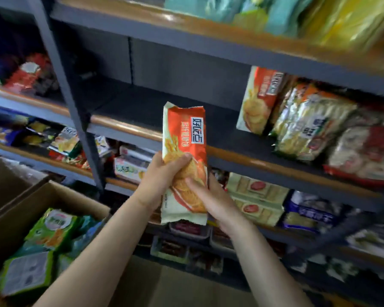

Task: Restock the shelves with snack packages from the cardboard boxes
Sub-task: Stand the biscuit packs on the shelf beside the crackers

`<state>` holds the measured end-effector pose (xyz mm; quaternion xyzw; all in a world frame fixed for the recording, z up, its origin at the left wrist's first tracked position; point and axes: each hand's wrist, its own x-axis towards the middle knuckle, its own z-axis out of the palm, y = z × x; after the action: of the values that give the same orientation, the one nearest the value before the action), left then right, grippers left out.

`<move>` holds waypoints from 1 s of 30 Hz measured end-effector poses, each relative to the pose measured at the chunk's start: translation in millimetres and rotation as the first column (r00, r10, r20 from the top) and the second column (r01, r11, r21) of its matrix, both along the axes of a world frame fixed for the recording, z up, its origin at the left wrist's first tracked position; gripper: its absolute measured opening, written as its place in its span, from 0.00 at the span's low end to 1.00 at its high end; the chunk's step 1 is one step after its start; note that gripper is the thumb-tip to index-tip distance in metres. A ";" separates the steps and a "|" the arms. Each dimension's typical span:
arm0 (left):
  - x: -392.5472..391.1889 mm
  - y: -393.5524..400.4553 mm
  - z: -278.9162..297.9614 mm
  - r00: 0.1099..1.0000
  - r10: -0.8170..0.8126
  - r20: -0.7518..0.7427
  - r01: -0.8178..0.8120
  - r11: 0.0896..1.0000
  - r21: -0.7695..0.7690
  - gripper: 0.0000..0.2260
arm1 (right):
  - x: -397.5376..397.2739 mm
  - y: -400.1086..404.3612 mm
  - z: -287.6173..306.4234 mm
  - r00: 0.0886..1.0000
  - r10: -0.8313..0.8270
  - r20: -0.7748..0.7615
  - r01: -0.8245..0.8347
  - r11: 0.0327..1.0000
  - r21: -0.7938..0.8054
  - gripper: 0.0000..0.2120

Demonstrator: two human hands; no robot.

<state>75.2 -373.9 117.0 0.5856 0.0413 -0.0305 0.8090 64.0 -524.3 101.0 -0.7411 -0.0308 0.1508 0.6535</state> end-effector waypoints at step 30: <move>218.5 -159.6 28.3 0.971 -0.168 0.172 0.062 0.866 0.497 0.23 | 177.5 -156.0 43.0 0.717 -0.414 0.561 0.665 0.650 -0.369 0.20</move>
<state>293.7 -533.5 145.4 0.7720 -0.0727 -0.0056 0.6315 241.5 -680.3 144.0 -0.8822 0.0993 -0.2208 0.4039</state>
